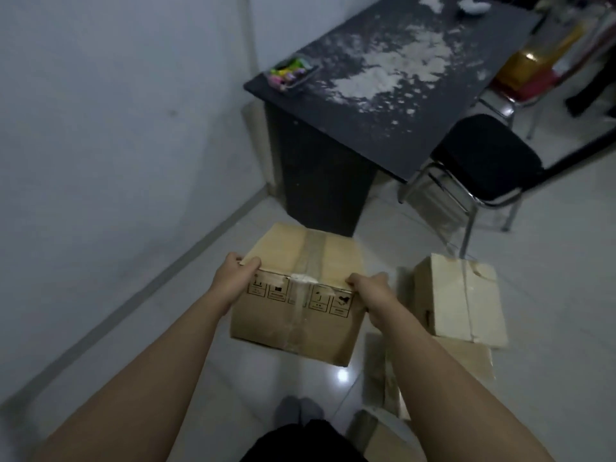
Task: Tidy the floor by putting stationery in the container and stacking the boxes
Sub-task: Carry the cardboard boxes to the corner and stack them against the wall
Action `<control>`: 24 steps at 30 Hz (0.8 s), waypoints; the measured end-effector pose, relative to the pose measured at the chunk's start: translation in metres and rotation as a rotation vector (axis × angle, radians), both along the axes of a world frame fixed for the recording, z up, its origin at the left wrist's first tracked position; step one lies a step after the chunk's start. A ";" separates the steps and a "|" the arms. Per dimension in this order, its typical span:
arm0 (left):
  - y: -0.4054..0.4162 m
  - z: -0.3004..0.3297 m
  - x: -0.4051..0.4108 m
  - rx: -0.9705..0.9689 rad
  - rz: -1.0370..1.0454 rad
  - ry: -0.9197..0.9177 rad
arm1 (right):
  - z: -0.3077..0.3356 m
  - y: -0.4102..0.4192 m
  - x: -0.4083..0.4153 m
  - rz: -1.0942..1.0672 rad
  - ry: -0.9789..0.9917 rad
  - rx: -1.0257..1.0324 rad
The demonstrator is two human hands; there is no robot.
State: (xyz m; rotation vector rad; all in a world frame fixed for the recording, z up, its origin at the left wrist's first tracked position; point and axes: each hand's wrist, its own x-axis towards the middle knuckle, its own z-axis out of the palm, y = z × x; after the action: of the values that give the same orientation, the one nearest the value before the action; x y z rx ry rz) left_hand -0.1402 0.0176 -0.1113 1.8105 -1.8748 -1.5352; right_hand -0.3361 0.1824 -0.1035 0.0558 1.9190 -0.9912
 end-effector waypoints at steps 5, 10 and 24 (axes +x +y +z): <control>-0.004 0.013 0.066 0.054 0.180 0.110 | 0.010 -0.047 0.037 0.214 -0.043 -0.009; 0.005 0.019 0.123 0.080 0.327 0.198 | 0.017 -0.083 0.072 0.387 -0.067 -0.062; 0.033 0.019 0.266 0.012 0.842 0.512 | 0.022 -0.149 0.203 0.708 -0.069 -0.172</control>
State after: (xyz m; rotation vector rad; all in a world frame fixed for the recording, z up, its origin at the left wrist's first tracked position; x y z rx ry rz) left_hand 0.1263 0.0510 -0.0921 1.6461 -0.7223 -1.4468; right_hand -0.1334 0.0336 -0.0812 -0.6375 1.5933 -0.6465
